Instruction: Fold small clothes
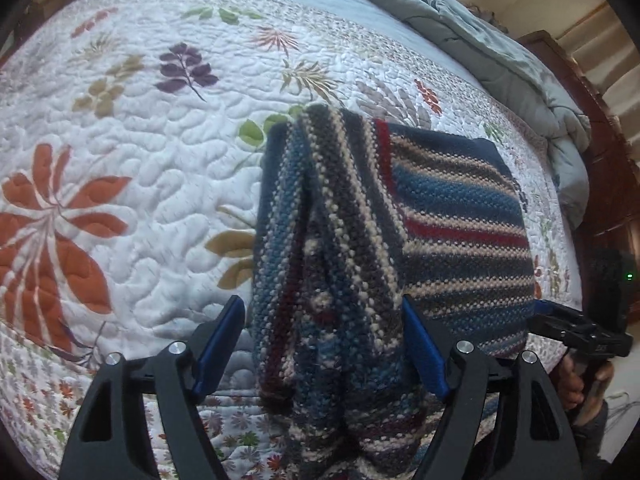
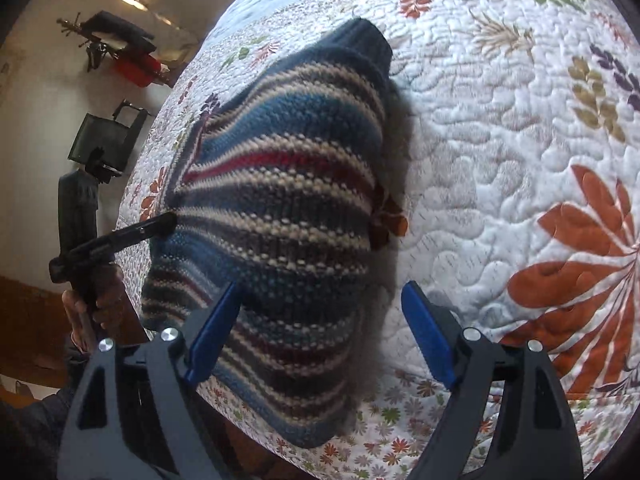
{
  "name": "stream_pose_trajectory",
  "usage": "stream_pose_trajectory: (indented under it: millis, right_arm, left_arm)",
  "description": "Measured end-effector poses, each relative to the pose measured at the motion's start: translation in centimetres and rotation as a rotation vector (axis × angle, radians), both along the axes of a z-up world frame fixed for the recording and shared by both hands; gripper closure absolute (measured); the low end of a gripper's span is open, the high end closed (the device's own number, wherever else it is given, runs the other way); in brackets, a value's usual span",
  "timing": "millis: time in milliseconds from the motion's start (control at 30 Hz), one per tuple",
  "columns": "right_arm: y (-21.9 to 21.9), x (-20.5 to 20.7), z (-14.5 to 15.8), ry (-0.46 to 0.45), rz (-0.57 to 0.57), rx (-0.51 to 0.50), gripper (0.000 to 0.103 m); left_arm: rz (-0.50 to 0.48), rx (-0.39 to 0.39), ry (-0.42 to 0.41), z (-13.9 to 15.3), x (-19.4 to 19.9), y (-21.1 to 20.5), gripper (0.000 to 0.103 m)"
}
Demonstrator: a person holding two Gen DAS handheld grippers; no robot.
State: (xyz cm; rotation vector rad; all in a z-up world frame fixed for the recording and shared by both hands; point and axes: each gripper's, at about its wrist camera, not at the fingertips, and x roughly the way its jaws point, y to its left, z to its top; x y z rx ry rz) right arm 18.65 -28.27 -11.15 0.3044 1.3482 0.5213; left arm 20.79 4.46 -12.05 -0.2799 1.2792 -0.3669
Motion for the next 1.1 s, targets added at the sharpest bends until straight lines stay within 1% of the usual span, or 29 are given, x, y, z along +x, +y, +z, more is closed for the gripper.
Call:
stream_pose_trajectory:
  millis: [100, 167, 333, 433, 700, 800, 833, 933, 1033, 1067, 1100]
  right_arm:
    - [0.4, 0.1, -0.3, 0.004, 0.019, -0.007, 0.019]
    - [0.8, 0.2, -0.4, 0.0, 0.028, -0.015, 0.018]
    - [1.5, 0.4, -1.1, 0.013, 0.041, 0.004, 0.017]
    - [1.5, 0.6, -1.4, 0.025, 0.039, 0.021, 0.017]
    - [1.8, 1.4, -2.7, 0.052, 0.046, 0.074, 0.015]
    - [1.8, 1.6, -3.1, 0.063, 0.045, 0.093, 0.015]
    - [1.9, 1.7, -3.2, 0.065, 0.046, 0.097, 0.015]
    - [1.9, 1.9, -3.4, 0.07, 0.048, 0.107, 0.014]
    - [2.3, 2.3, -3.5, 0.07, 0.054, 0.107, 0.014]
    - [2.5, 2.5, -3.6, 0.068, 0.058, 0.1, 0.014]
    - [2.7, 2.7, -3.5, 0.066, 0.062, 0.096, 0.014]
  left_arm:
    - [-0.018, -0.037, 0.015, -0.5, 0.3, 0.0, 0.022]
    - [-0.013, -0.061, 0.038, -1.1, 0.6, 0.0, 0.019]
    - [-0.005, -0.119, 0.086, -2.6, 1.4, 0.2, 0.014]
    - [-0.015, -0.139, 0.092, -3.2, 1.9, 0.2, 0.013]
    - [-0.047, -0.191, 0.086, -3.0, 2.1, -0.9, 0.012]
    - [-0.035, -0.266, 0.089, -2.5, 2.0, -0.7, 0.012]
    - [-0.034, -0.278, 0.088, -2.5, 2.0, -0.4, 0.012]
    - [-0.047, -0.261, 0.098, -3.0, 2.3, -0.5, 0.012]
    - [-0.069, -0.213, 0.086, -3.6, 2.3, -1.3, 0.014]
    - [-0.079, -0.186, 0.073, -3.7, 2.2, -1.6, 0.014]
    - [-0.082, -0.165, 0.068, -3.8, 2.1, -1.8, 0.017]
